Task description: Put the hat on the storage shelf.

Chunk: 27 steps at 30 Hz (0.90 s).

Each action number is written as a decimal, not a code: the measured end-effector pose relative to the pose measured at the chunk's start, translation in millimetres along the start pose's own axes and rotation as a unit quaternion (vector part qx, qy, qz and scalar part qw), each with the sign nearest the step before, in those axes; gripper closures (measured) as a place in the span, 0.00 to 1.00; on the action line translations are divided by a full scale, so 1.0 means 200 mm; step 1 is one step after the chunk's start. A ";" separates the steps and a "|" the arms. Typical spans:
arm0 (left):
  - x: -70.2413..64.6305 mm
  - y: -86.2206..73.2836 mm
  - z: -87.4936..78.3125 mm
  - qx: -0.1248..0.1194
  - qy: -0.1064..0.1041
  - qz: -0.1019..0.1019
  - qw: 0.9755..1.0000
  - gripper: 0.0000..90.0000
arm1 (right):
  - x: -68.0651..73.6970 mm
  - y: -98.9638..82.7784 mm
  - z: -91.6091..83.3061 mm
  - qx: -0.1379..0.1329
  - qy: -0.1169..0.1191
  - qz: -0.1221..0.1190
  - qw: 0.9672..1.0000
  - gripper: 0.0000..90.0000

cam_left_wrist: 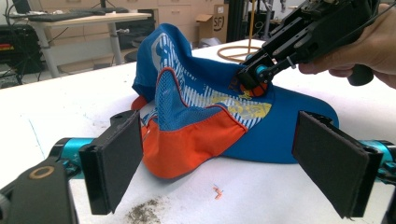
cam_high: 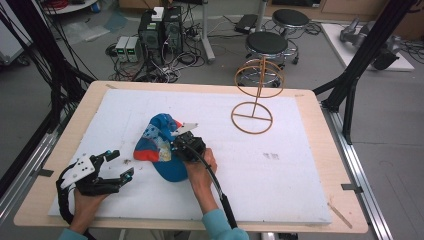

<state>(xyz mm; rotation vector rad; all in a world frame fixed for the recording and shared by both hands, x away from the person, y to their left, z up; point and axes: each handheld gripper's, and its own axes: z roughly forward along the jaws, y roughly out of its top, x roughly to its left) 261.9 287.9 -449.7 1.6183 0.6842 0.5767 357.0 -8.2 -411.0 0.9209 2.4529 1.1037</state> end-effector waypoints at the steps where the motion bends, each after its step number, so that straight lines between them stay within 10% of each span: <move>1: 0.00 0.00 0.00 0.000 0.000 0.000 1.000 0.19 | -0.01 0.00 0.00 0.003 0.006 0.010 1.000 0.92; 27: 0.00 0.00 0.00 0.001 0.000 0.002 1.000 0.19 | -0.10 0.04 -0.21 -0.050 0.023 0.034 0.998 0.97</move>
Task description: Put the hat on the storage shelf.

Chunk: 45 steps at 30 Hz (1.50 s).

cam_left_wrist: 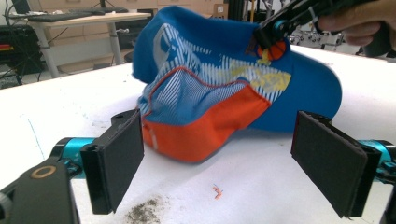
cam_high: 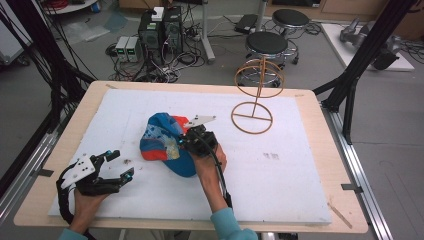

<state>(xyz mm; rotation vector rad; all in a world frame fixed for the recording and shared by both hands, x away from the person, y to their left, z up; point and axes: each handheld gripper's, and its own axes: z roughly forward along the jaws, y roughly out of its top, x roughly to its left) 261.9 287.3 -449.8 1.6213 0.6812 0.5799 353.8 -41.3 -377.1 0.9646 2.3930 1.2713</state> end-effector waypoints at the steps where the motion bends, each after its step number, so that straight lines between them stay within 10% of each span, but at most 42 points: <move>1: 0.00 0.00 0.00 0.000 0.000 0.000 1.000 0.19 | -0.01 0.00 -0.01 -0.003 -0.001 0.001 1.000 0.97; 23: 0.00 0.00 0.00 0.001 -0.001 0.005 1.000 0.19 | -0.16 0.18 -0.30 -0.061 -0.032 0.013 0.998 0.97; 45: 0.00 0.00 -0.01 -0.004 0.003 0.007 1.000 0.19 | -0.41 0.38 -0.59 -0.133 -0.063 0.041 0.988 0.97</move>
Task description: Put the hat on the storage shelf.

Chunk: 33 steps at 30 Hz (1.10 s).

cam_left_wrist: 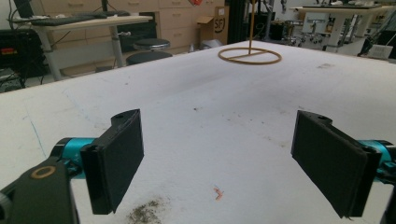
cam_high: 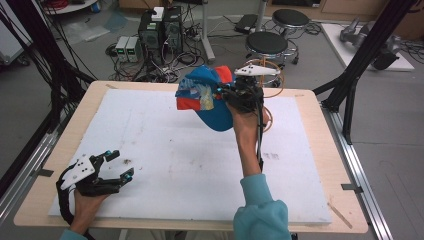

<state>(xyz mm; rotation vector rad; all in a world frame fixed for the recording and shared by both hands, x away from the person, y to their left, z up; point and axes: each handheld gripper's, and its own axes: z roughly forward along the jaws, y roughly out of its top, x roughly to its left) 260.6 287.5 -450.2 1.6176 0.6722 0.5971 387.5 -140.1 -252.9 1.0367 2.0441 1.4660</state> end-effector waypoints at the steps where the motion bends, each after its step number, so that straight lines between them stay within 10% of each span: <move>1: 0.00 0.00 0.00 0.000 0.000 0.000 1.000 0.19 | -0.01 0.00 0.00 -0.002 0.001 0.002 1.000 0.97; 33: 0.00 0.00 0.00 0.000 0.002 -0.001 1.000 0.19 | -0.28 0.16 -0.12 -0.004 -0.056 -0.010 0.998 0.97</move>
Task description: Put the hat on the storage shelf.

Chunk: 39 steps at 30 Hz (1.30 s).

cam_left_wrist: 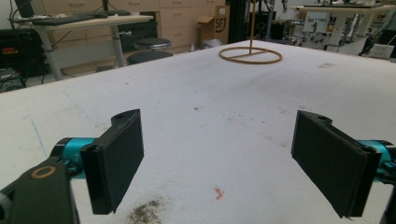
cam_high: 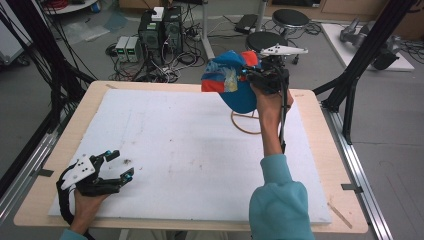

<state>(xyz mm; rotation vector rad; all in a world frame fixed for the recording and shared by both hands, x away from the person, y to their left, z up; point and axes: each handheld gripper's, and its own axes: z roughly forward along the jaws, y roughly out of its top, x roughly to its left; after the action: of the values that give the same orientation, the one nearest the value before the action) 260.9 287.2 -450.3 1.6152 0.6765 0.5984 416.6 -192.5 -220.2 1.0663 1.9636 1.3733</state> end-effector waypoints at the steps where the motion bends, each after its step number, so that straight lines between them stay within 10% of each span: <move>1: 0.00 0.00 0.00 0.000 0.000 0.000 1.000 0.19 | -0.01 0.01 -0.01 -0.003 -0.002 0.000 1.000 0.97; 39: 0.00 0.00 0.00 0.002 0.002 0.002 1.000 0.19 | -0.33 0.04 -0.02 -0.011 -0.056 0.057 0.997 0.97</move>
<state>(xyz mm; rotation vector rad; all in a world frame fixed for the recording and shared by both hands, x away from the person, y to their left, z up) 260.3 286.4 -450.1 1.6191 0.6785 0.6032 453.5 -247.4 -213.1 1.2332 1.8279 1.3598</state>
